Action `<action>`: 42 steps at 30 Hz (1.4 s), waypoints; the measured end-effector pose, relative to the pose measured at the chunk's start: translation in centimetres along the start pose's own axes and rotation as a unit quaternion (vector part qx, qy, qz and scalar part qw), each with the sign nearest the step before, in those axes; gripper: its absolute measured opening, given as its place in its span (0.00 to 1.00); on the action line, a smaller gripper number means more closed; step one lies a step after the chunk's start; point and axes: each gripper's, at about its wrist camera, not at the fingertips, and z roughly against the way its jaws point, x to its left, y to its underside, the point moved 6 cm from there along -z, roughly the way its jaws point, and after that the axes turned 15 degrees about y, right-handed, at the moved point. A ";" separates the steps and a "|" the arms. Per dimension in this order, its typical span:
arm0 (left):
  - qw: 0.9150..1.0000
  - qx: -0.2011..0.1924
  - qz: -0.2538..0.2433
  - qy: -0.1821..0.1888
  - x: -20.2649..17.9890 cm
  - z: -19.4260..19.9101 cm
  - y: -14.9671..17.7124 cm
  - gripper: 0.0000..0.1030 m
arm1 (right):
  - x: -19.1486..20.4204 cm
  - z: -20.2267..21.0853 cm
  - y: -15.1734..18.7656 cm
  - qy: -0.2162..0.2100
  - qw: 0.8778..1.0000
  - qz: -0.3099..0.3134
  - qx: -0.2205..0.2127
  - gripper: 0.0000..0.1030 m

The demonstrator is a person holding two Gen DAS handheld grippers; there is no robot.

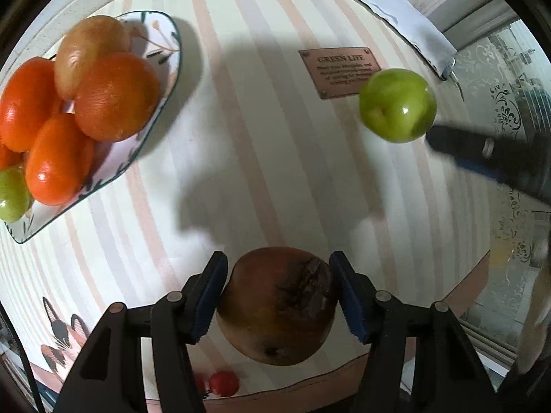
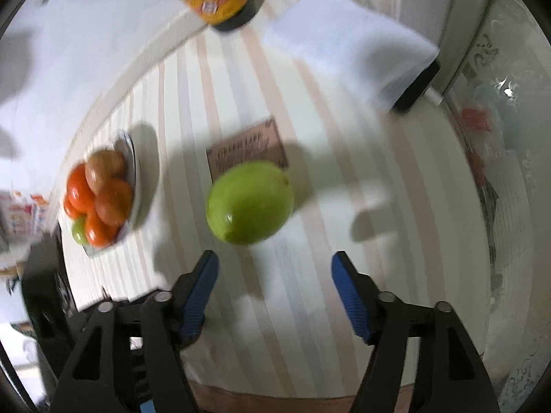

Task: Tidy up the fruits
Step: 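Hold the green apple in the right tool while the left tool grasps the brown apple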

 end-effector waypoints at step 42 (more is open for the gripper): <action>0.995 0.032 0.091 0.028 11.1 5.8 4.4 0.60 | 9.8 -3.7 4.2 0.029 0.991 0.134 0.009 0.62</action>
